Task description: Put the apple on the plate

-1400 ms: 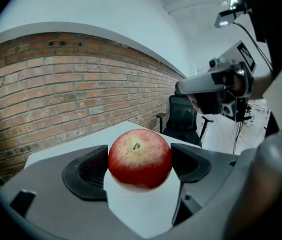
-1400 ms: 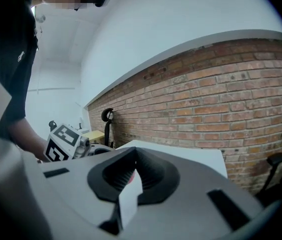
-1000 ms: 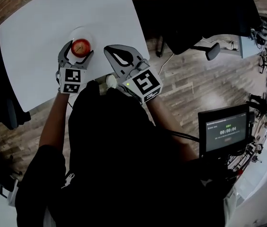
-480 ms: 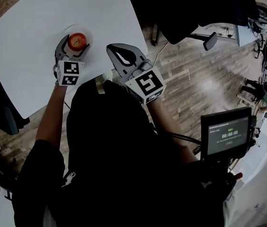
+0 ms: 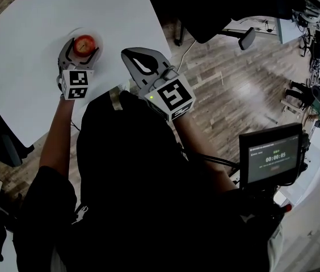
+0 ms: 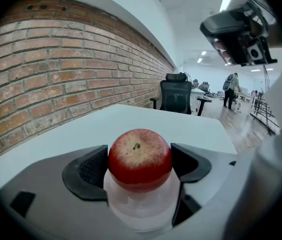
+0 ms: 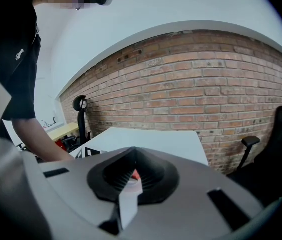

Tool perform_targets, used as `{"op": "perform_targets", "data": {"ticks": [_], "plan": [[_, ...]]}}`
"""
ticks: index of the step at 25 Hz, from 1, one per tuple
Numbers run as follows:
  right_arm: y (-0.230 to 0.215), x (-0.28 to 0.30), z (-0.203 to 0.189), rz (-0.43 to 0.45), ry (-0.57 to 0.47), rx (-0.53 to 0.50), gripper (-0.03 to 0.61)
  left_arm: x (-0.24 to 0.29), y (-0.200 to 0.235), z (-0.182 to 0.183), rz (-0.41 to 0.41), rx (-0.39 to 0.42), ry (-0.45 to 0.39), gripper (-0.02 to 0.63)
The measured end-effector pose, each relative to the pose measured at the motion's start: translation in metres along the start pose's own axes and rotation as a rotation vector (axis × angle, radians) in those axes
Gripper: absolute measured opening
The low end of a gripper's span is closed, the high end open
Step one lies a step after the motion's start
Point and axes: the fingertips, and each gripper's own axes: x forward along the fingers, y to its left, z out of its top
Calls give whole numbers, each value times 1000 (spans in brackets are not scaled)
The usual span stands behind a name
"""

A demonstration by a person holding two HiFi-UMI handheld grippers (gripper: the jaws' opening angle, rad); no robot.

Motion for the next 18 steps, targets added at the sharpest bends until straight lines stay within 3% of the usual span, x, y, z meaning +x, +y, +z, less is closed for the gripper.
{"op": "perform_targets", "data": {"ticks": [18], "plan": [[0, -3, 3, 10, -10, -5, 3, -1, -1, -6, -7, 90, 52, 399]]}}
